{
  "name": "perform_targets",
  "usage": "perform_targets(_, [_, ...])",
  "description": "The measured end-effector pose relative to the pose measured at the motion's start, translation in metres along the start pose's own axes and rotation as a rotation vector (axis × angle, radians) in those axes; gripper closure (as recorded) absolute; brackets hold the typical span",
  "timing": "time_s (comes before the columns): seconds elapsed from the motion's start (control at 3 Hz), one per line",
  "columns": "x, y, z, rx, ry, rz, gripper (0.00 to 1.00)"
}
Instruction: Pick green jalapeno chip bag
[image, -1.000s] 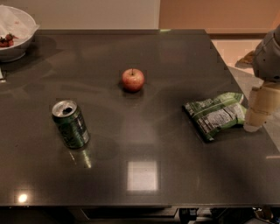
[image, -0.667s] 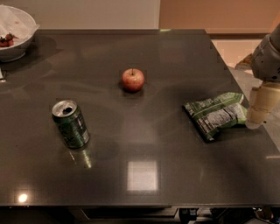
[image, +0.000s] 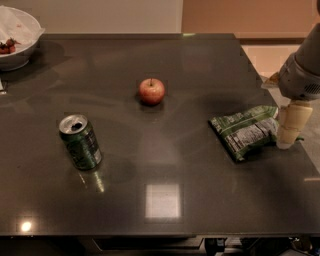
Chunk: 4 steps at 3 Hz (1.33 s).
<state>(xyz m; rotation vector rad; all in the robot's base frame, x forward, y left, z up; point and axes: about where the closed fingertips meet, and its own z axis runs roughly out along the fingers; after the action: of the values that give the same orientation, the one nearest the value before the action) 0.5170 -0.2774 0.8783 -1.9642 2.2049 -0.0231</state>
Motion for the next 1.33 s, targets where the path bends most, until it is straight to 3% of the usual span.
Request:
perform_targets(0.33, [0.001,-0.003,0.017,-0.028,-0.004,-0.015,0.00])
perform_targets(0.67, [-0.002,-0.001,0.031,-0.056,-0.006,-0.034,0.18])
perform_targets(1.33, [-0.010,0.003,0.026,-0.059,-0.016,-0.047,0.65])
